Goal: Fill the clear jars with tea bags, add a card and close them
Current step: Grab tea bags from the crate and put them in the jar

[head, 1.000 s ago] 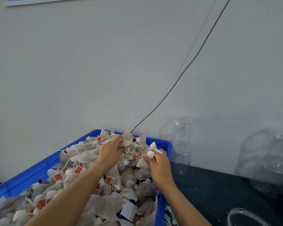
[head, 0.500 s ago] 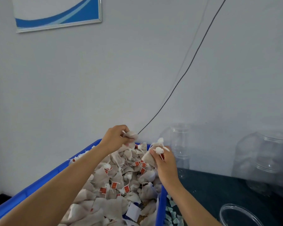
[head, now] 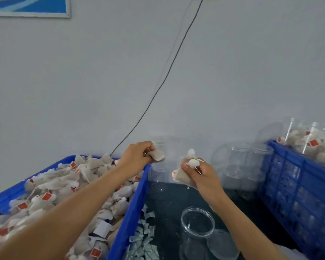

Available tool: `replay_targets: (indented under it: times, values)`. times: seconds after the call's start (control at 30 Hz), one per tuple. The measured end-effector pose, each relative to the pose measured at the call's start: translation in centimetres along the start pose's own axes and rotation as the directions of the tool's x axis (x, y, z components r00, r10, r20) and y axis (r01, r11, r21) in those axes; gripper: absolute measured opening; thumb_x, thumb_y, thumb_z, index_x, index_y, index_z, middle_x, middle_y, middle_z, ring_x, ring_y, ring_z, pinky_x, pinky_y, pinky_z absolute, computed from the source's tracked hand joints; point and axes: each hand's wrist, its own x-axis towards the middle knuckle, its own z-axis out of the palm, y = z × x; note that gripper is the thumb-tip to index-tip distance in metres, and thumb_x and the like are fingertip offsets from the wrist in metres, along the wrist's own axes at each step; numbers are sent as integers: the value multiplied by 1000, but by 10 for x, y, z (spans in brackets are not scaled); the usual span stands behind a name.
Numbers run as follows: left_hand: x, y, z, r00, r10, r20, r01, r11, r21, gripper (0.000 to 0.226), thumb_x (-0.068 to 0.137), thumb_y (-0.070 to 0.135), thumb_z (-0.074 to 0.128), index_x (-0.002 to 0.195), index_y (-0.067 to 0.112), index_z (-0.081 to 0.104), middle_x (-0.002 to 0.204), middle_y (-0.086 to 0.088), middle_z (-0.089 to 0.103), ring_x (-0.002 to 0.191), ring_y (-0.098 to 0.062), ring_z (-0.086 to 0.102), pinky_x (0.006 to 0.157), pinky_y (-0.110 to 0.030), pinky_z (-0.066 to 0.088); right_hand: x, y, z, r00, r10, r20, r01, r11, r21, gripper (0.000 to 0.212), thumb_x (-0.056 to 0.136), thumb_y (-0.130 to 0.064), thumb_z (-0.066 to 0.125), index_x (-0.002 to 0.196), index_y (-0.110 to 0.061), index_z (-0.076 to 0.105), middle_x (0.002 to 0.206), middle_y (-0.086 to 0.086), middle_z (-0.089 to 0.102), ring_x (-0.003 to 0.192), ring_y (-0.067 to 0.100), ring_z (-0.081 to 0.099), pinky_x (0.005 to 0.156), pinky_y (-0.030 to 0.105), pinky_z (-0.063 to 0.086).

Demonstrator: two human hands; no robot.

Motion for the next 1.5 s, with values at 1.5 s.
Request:
replay_targets:
  times: [1.5]
  values:
    - [-64,28,133,999,28,37,-20,977,-210,26,96,9,52,102,32,62,96,23,68,87,7,63,80,-16,51,-39,60,-83,970,98,222,-157,951,267,31,85,-36,62,88,-7,69,92,8,70,94,20,65,85,31,51]
